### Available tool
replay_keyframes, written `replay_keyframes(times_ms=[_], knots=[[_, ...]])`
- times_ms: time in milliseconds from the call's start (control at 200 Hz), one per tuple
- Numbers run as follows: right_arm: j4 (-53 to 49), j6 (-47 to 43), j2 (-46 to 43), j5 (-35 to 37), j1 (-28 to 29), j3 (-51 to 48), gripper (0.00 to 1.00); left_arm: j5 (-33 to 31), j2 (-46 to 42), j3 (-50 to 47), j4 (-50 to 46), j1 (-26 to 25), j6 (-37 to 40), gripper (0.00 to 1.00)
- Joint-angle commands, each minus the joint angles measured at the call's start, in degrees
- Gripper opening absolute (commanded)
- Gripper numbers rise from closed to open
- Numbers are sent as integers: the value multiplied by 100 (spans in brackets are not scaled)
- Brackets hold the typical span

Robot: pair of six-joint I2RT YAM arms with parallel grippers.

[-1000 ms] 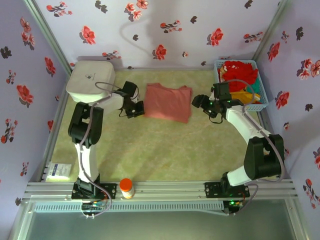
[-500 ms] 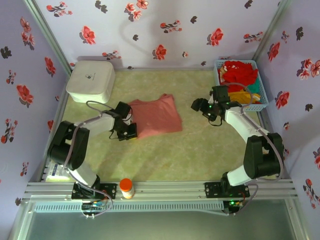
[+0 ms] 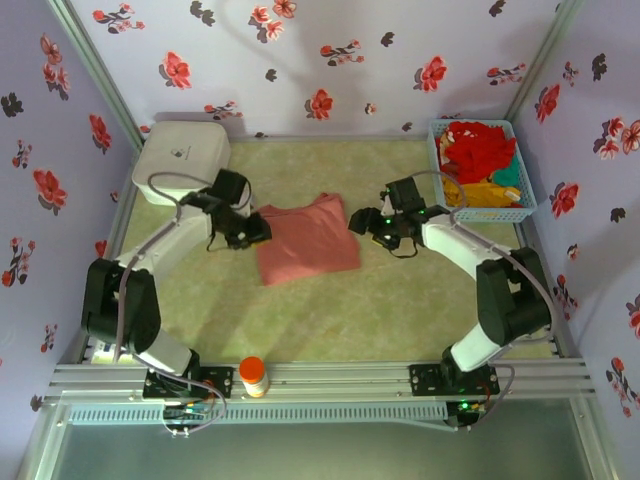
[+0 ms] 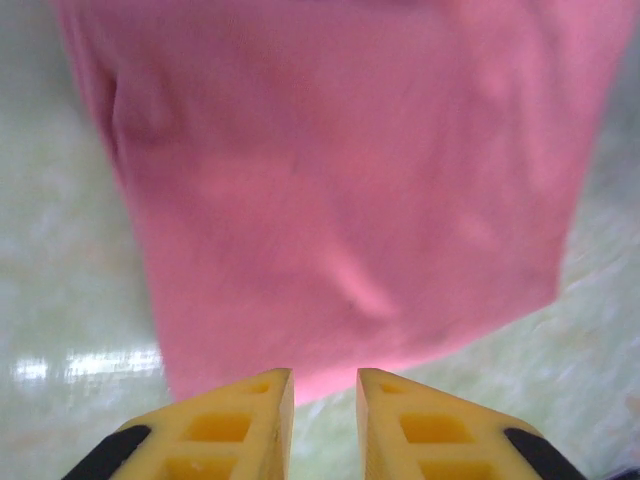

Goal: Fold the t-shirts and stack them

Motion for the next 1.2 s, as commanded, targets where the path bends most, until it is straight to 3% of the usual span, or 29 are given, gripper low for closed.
replay_keyframes(times_ms=[0,130,470,780,865,1055,1195], knots=[[698,484,315,-193,198,104,70,327,502,442,113,118,62,23],[1454,982,725,-390,319,18,68,797,1348,986,631,159,-163,23],[2310,1323,1382,-342,361,-323,67,856,2781,1449,1580,386,-419,22],[2750,1431,1736,-318,361,-720,66,849,3489,2272,993,664,299,22],[2774,1429,1709,-357,362,-715,66,833,3396,2331,703,678,423,23],[2319,1119,1389,-386,363,-417,66,540,2319,1855,402,689,651,40],[1956,933,1127,-426,361,-152,67,506,1710,1406,60,692,902,42]])
